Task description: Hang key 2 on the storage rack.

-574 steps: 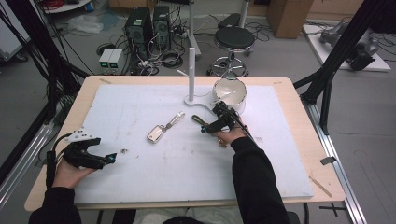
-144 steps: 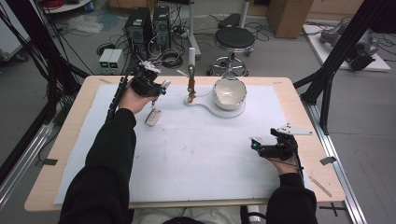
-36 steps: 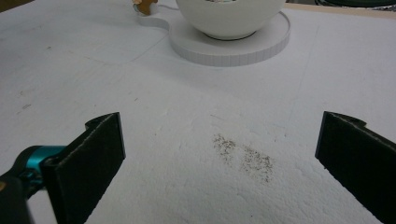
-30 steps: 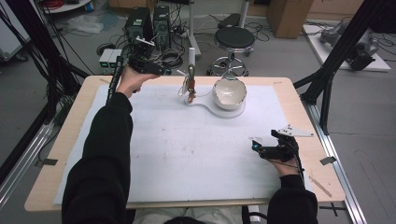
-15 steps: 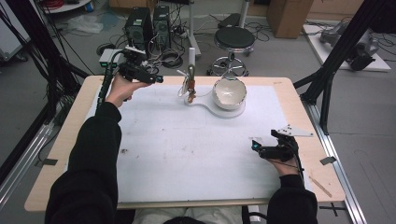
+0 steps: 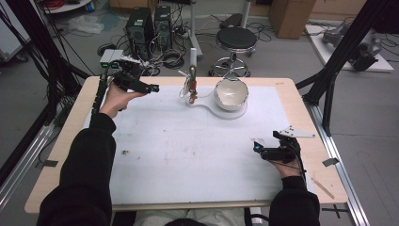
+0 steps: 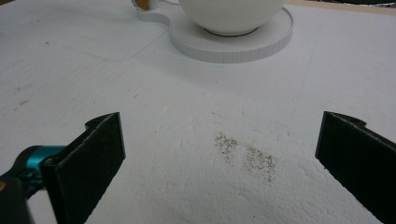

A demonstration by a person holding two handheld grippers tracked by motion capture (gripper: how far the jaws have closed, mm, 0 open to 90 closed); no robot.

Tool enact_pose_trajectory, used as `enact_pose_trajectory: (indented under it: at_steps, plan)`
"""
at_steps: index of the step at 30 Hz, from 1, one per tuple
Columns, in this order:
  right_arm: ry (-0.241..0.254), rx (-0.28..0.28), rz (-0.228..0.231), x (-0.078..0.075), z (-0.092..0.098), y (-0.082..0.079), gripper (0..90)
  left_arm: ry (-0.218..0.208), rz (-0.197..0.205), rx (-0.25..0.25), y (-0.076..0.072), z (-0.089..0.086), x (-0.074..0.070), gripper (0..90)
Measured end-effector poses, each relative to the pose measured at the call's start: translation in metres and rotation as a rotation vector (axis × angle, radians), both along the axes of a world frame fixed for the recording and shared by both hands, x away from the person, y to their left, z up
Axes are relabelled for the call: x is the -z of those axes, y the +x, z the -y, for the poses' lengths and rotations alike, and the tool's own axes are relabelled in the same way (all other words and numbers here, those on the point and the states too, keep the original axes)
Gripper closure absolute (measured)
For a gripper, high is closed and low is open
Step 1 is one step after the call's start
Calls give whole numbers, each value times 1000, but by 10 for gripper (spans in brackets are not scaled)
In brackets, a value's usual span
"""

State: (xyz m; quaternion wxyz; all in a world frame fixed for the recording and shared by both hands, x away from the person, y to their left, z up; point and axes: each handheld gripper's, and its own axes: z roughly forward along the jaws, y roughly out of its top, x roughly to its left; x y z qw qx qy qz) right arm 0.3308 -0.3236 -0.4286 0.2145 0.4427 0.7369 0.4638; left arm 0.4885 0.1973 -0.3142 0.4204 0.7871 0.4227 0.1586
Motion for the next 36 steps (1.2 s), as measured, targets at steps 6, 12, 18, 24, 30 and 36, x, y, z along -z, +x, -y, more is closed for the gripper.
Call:
enact_pose_trajectory:
  at_steps: [6,12,18,24,30,36]
  plan:
    - [-1,1,-1,0,0,0,5,-5,1,0,-12,-4,9,17]
    - [-1,-1,-3,0,-1,0,5,-1,5,17,-27,-6,17,17]
    - [-5,3,-3,1,-1,1,5,-9,15,24,-42,-12,25,17]
    - [-6,9,-4,1,-1,1,5,4,14,25,-55,-19,33,17]
    - [-5,7,-2,1,0,0,5,20,1,35,-68,-25,42,17]
    - [-9,1,0,2,-1,1,5,22,-23,25,-77,-35,55,17]
